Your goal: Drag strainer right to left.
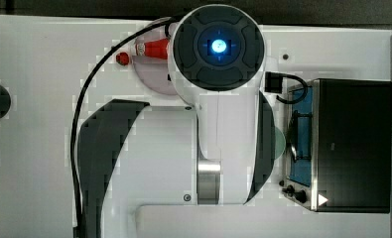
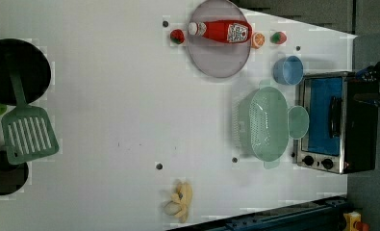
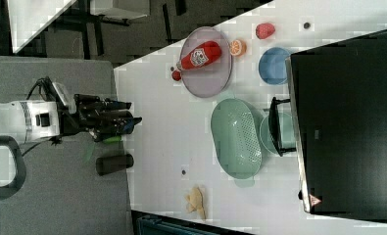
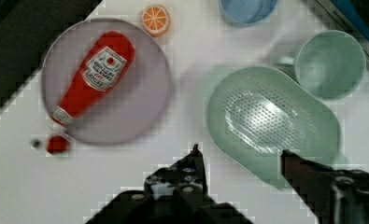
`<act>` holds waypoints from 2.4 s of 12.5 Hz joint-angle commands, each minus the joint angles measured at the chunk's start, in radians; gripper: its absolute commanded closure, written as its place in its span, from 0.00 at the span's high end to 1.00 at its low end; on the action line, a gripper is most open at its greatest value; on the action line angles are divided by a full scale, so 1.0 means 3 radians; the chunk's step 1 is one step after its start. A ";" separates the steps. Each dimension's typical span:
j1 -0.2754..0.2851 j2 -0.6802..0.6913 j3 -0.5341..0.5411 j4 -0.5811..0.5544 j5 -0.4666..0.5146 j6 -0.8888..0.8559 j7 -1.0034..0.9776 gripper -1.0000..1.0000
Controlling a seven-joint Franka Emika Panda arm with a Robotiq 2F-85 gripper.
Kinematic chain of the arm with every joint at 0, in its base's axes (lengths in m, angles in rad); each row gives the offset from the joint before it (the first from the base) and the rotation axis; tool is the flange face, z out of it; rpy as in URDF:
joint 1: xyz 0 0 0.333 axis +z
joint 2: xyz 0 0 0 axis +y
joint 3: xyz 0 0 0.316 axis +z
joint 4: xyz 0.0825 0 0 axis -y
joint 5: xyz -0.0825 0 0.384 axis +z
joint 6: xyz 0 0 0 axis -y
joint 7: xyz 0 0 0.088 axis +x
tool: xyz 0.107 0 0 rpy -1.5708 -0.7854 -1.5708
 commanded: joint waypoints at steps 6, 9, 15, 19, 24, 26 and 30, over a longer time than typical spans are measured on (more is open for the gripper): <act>-0.0154 -0.1244 -0.0153 -0.0805 -0.0092 -0.0697 -0.0040 1.00; -0.0151 -0.0970 -0.0071 -0.1041 -0.0091 -0.0430 0.0203 1.00; -0.0147 -0.0249 0.0043 -0.1527 -0.0091 0.0835 0.1403 1.00; -0.0127 0.0140 0.0075 -0.1862 -0.0091 0.1616 0.2101 1.00; -0.0105 0.0638 0.0109 -0.2294 -0.0086 0.2682 0.2222 1.00; -0.0081 0.0930 0.0126 -0.2254 -0.0086 0.2945 0.2223 1.00; -0.0017 0.1269 0.0192 -0.2193 -0.0024 0.3291 0.2629 1.00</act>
